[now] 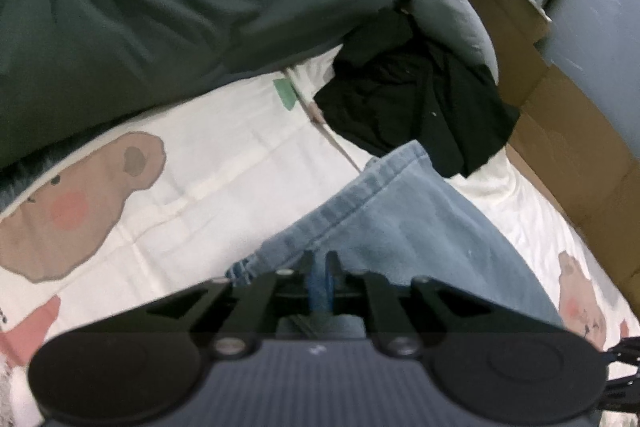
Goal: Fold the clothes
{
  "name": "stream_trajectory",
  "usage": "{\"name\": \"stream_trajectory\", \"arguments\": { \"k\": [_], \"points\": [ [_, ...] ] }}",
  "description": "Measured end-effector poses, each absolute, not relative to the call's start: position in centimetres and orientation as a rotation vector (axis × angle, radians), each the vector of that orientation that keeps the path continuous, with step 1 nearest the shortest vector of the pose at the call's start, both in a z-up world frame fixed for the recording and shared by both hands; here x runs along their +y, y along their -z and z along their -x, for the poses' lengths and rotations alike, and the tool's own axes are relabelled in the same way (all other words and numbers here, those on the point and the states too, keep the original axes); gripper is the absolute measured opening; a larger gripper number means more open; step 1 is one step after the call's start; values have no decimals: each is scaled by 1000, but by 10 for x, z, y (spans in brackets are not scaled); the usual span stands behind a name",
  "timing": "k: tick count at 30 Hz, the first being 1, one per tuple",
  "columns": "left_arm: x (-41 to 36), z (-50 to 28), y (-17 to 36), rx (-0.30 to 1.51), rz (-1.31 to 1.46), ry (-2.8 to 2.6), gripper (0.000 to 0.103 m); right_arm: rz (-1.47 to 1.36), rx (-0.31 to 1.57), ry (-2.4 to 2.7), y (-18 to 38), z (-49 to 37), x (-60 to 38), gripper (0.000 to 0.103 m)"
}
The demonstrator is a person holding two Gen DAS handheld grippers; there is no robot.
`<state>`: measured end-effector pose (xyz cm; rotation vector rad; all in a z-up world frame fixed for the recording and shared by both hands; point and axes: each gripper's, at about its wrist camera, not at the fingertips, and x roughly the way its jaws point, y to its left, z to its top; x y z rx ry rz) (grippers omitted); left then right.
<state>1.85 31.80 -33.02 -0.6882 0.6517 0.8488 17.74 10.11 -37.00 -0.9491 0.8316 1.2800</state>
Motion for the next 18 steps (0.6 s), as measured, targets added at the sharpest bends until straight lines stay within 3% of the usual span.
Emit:
{"name": "stream_trajectory", "arguments": {
  "k": [13,18],
  "points": [
    [308,-15,311,618,690,-878,14,996,801,-1071,372,-201,46,43],
    [305,-12,301,597,667,-880,14,917,872,-926,363,-218,25,41]
  ]
}}
